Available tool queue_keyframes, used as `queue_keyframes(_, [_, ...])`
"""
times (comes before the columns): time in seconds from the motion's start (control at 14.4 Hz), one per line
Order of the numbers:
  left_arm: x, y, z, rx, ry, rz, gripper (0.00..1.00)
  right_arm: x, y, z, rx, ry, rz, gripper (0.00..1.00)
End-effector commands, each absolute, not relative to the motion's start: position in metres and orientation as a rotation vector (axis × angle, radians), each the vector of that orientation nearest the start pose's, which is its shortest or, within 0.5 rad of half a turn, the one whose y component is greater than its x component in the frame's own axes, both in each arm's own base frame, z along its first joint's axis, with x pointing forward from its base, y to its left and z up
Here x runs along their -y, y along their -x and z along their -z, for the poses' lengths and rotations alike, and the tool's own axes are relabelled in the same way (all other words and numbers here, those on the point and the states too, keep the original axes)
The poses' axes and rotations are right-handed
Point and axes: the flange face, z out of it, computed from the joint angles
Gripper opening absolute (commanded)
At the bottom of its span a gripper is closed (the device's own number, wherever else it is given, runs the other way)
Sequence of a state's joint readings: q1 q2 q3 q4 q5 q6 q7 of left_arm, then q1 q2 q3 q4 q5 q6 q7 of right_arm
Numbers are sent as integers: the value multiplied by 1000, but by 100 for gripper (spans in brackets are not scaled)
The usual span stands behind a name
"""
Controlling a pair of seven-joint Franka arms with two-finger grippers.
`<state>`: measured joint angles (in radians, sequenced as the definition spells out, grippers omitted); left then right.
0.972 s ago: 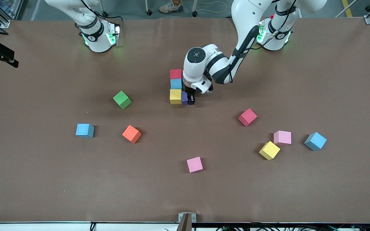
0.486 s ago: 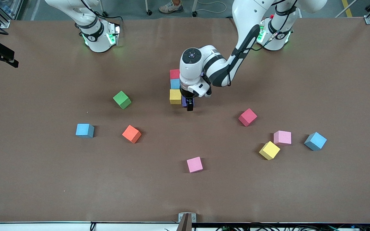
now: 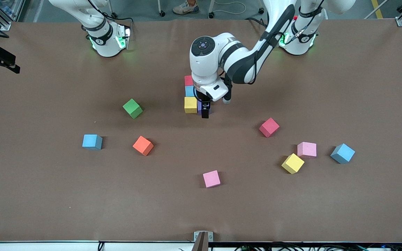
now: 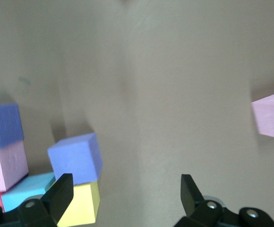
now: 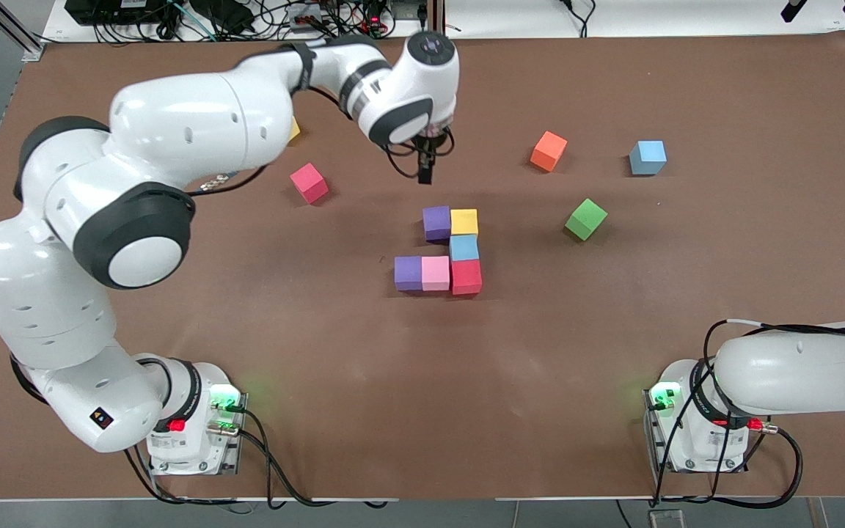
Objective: Arrange 11 blocks into digit 3
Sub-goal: 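Open the left gripper and lift it off the purple cube, then move the left gripper to the pink cube while the right gripper reaches orange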
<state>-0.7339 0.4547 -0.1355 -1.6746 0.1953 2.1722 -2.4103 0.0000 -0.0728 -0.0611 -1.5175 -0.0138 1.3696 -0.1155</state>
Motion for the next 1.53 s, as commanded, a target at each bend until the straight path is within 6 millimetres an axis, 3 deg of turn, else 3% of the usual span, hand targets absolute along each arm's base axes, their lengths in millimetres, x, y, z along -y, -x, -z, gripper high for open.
queue_keyframes(0.0, [466, -482, -369, 1992, 2468, 204, 100, 35, -504, -673, 85, 3155, -122, 100])
queue_keyframes(0.21, [416, -522, -374, 1843, 2550, 210, 100, 34, -504, -677, 88, 3154, -112, 100])
queue_keyframes(0.42, [357, -550, -361, 1544, 2615, 154, 100, 36, -506, -678, 59, 3144, -102, 100])
queue_keyframes(0.56, [319, -563, -358, 1446, 2643, 126, 100, 36, -508, -677, 71, 3146, -96, 100])
queue_keyframes(0.83, [235, -580, -336, 1177, 2726, 29, 100, 41, -509, -676, 65, 3152, -92, 100])
queue_keyframes(0.97, [227, -571, -309, 1079, 2763, -3, 100, 40, -511, -677, 73, 3160, -72, 100])
queue_keyframes(1.04, [214, -567, -292, 1064, 2792, 9, 100, 40, -516, -673, 73, 3164, -65, 100])
queue_keyframes(1.11, [209, -562, -280, 1055, 2820, 24, 100, 44, -523, -666, 62, 3166, -55, 100])
queue_keyframes(1.25, [207, -548, -257, 1044, 2843, 25, 100, 49, -556, -626, 55, 3171, -100, 100])
queue_keyframes(1.39, [205, -536, -237, 1039, 2868, 34, 100, 50, -592, -561, 60, 3180, -230, 100])
queue_keyframes(1.46, [205, -535, -235, 1039, 2877, 41, 100, 46, -601, -554, 61, 3188, -197, 100])
